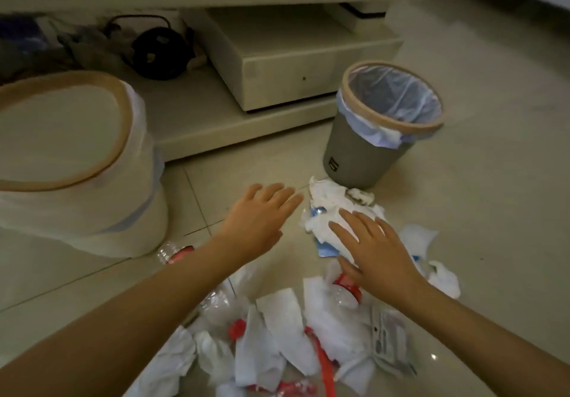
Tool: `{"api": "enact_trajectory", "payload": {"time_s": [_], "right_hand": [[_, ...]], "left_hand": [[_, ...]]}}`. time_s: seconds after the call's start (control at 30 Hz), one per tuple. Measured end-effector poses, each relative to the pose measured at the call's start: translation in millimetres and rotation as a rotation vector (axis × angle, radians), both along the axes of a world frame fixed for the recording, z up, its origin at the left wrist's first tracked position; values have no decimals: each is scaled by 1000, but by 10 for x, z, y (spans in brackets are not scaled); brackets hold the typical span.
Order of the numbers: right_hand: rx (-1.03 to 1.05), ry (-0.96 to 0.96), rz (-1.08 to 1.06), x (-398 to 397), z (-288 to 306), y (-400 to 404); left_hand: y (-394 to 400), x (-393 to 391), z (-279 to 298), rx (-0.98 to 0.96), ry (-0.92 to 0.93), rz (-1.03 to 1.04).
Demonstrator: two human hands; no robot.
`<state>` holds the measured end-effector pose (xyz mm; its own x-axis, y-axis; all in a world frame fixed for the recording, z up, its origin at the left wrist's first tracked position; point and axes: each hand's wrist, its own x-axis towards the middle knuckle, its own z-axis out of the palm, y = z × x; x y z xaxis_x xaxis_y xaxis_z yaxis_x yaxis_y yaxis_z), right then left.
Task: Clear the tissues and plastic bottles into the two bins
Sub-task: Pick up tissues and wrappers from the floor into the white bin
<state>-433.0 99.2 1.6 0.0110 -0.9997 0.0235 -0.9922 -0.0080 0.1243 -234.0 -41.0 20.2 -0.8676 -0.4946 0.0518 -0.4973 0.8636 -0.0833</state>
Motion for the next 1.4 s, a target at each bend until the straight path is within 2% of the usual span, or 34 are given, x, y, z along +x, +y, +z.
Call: {"api": "enact_trajectory", "payload": {"time_s": [0.23, 0.43, 0.63, 0.7, 0.87, 1.0, 1.13, 1.3, 1.4], "right_hand": [[117, 12, -218, -638, -288, 350], [134, -68, -292, -788, -593, 86], [145, -199, -365, -1027, -828, -302], [205, -201, -396, -1124, -896, -424], [240, -188, -407, -1256, -1009, -631], [259, -146, -428, -1395, -1080, -694], [296, -178, -445, -1481, -1146, -758], [351, -335, -441, -1404, -1222, -857], [405, -447, -451, -1296, -1256, -911]], "left_hand": [[32, -720, -445, 85, -61, -87], [-150, -1225, -963, 224, -181, 60], [-428, -1710, -1233, 320, -228, 161], [-542, -1836, -1288, 359, -232, 173], [-684, -2055, -1399, 507, -164, 199], [-624, -2132, -1486, 473, -171, 147], [-565, -2065, -1493, 423, -71, 165], [-607, -1743, -1476, 345, 136, 155], [-650, -1534, -1493, 313, 271, 40]]}}
